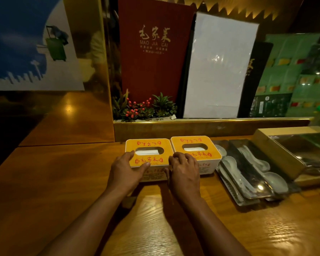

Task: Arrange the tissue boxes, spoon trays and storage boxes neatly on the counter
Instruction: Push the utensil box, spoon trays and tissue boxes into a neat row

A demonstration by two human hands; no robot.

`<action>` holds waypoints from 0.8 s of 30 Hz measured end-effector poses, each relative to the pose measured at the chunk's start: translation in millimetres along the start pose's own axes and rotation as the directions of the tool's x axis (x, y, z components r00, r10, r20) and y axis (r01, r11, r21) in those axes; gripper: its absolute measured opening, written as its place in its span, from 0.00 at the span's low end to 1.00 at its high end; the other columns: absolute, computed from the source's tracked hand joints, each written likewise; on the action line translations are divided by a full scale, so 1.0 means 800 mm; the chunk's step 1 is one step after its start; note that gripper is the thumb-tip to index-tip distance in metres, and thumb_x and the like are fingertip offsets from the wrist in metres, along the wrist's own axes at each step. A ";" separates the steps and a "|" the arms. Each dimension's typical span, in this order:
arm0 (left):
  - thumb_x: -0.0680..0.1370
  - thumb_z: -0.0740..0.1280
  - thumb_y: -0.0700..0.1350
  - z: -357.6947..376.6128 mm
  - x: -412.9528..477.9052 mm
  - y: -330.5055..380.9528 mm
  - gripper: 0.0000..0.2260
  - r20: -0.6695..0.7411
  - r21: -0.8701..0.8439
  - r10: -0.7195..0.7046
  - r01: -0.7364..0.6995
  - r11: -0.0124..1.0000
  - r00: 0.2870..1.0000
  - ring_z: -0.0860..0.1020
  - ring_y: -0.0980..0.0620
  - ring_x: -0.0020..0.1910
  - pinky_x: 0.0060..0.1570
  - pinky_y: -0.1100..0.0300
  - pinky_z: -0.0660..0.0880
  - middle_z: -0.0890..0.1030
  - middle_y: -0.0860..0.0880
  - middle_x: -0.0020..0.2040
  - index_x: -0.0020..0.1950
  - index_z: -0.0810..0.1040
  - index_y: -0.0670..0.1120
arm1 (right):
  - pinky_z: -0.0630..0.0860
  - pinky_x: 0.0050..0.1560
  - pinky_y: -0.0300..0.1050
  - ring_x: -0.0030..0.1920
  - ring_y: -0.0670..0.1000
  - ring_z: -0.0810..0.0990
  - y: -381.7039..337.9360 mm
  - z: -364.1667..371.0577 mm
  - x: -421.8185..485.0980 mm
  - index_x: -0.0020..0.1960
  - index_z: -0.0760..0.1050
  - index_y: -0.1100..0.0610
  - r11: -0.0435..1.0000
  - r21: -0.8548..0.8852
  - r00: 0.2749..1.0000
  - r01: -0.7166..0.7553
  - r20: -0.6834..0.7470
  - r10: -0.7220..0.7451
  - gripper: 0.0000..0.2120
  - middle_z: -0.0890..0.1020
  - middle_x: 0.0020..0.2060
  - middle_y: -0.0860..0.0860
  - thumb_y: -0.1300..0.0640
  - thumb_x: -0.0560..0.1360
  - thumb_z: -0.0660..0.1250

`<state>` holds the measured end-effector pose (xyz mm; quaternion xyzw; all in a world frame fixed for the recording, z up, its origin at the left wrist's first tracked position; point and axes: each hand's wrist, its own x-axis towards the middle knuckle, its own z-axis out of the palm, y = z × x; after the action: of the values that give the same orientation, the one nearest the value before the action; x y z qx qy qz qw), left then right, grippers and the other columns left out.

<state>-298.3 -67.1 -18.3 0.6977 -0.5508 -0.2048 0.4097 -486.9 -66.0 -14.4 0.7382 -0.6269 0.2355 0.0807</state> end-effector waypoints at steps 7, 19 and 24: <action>0.70 0.75 0.62 0.010 0.001 0.002 0.35 -0.013 0.008 0.007 -0.007 1.000 1.000 0.76 0.46 0.65 0.56 0.49 0.79 0.77 0.46 0.67 0.73 0.71 0.51 | 0.71 0.62 0.56 0.66 0.56 0.71 0.004 -0.004 0.002 0.63 0.77 0.53 1.000 0.022 1.000 -0.018 0.020 0.018 0.19 0.77 0.63 0.52 0.46 0.75 0.70; 0.70 0.75 0.61 0.015 0.005 0.001 0.34 -0.030 0.003 0.018 -0.018 1.000 0.999 0.75 0.46 0.65 0.56 0.49 0.78 0.77 0.46 0.67 0.73 0.72 0.51 | 0.73 0.56 0.53 0.60 0.55 0.73 0.006 -0.005 0.008 0.62 0.78 0.53 1.000 0.016 1.000 -0.011 0.018 0.011 0.21 0.78 0.60 0.51 0.46 0.72 0.73; 0.71 0.75 0.60 0.015 0.007 0.003 0.33 -0.030 -0.008 0.008 -0.008 1.000 1.000 0.74 0.45 0.66 0.57 0.48 0.78 0.76 0.46 0.68 0.73 0.72 0.51 | 0.73 0.55 0.52 0.57 0.54 0.72 0.009 0.000 0.012 0.61 0.79 0.52 1.000 0.008 1.000 -0.008 0.013 0.008 0.19 0.78 0.58 0.51 0.45 0.73 0.72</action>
<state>-307.0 -77.0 -22.7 0.6969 -0.5465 -0.1948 0.4216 -493.1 -75.6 -11.2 0.7374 -0.6296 0.2336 0.0728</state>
